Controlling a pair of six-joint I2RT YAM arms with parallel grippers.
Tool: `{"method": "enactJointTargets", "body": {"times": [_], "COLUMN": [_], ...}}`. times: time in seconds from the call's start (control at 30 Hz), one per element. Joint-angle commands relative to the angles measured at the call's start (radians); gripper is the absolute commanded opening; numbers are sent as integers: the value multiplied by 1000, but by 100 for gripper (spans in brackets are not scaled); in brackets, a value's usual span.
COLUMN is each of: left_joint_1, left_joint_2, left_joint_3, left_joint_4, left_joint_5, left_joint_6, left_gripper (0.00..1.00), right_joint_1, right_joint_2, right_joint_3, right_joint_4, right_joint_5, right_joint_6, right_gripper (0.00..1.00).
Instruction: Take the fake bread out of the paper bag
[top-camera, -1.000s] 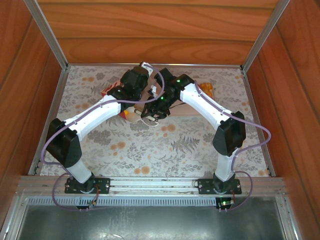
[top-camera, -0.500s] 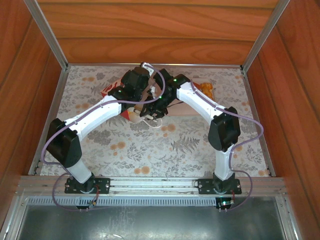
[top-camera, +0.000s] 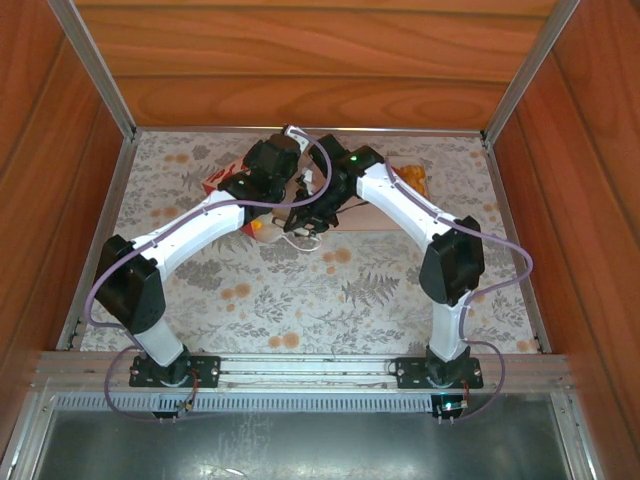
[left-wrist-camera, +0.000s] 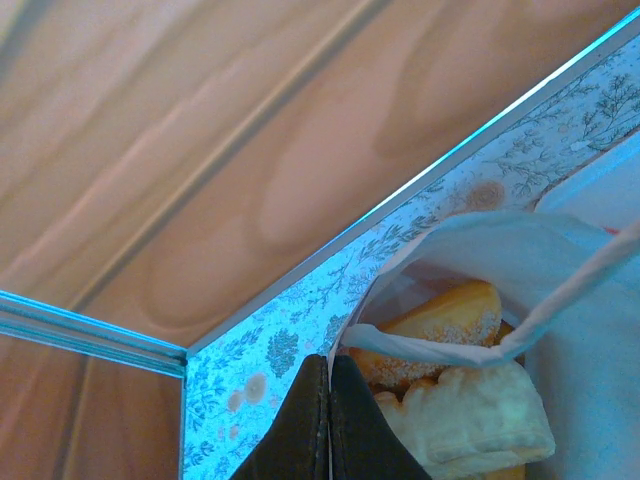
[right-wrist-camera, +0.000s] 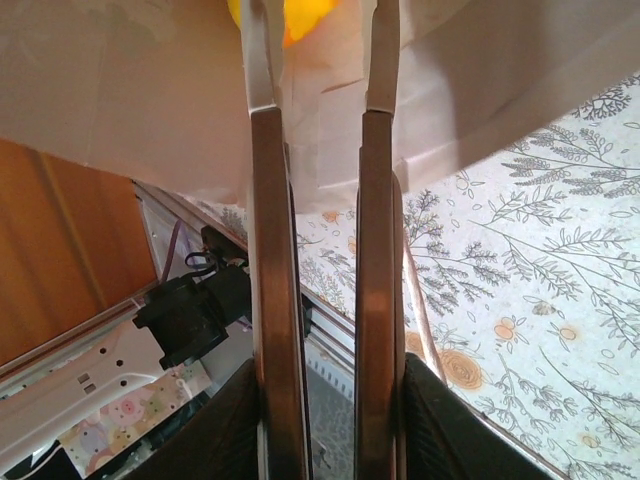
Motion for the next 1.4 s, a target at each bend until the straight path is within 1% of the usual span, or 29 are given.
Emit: {"method": "enactJointTargets", "body": {"times": [0.0, 0.27, 0.33, 0.63, 0.67, 0.87, 1.07, 1.37], "left_joint_1": [-8, 2, 7, 40, 42, 61, 65, 68], "left_joint_2": [10, 17, 18, 22, 22, 18, 17, 7], "left_joint_3": [24, 52, 61, 96, 96, 97, 92, 89], "left_joint_4": [27, 12, 9, -16, -19, -23, -24, -24], "left_joint_5": [-40, -41, -72, -86, -86, -82, -77, -74], "left_joint_6": [-3, -18, -18, -32, -32, -41, -44, -43], "left_gripper": [0, 0, 0, 0, 0, 0, 0, 0], "right_joint_1": [-2, -3, -4, -3, -3, -4, -4, -33], "right_joint_2": [-93, -176, -192, -260, -299, -386, -462, -543], "right_joint_3": [0, -22, -25, -27, -28, -25, -31, 43], "right_joint_4": [-27, -48, -57, -124, -131, -166, -146, -263], "right_joint_5": [17, 70, 86, 156, 165, 226, 254, 397], "right_joint_6": [-19, -16, -17, -30, -30, -39, -49, -61], "right_gripper": [22, 21, 21, 20, 20, 21, 21, 21]}}
